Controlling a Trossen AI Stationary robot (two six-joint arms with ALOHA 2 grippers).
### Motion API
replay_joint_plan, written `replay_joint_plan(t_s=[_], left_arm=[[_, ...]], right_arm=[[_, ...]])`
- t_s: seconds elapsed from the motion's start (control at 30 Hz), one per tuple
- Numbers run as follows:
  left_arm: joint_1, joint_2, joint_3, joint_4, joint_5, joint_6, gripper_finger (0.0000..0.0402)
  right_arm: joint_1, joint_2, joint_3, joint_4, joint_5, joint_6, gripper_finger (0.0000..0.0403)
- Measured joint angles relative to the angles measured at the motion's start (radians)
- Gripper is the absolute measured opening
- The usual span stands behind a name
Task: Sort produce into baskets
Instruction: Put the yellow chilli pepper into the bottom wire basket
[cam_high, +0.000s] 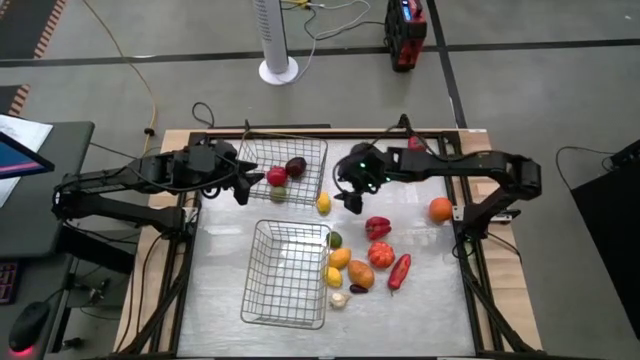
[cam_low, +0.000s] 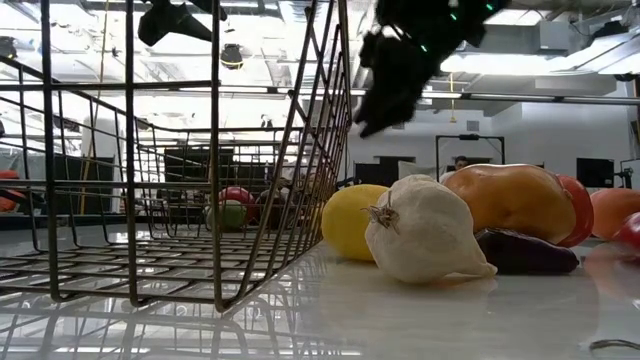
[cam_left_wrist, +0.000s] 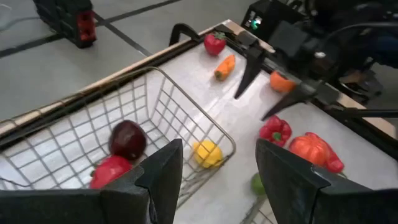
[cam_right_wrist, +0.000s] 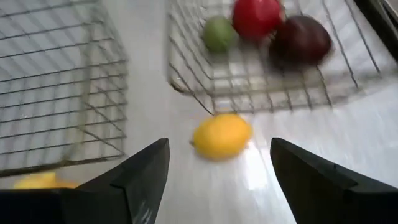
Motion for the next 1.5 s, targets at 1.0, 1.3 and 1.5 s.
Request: replay_joint_plan(t_s=[1.0,1.3,1.5], left_arm=[[0.001,0.001,0.000,-0.004,-0.005,0.020,0.0190],[0.001,0.001,0.000,-0.004,-0.005,0.055,0.0190],[0.001,0.001,0.000,-0.003,-0.030,0.106,0.0190]], right_arm=[[-0.397,-0.093,-0.194,-0.325,0.168,-0.455,0.0290],[-0.371,-0.092,-0.269,-0.173,0.167,-0.585,0.0281],[-0.374,-0.092,-0.311,-0.099,0.168,-0.586,0.0281]])
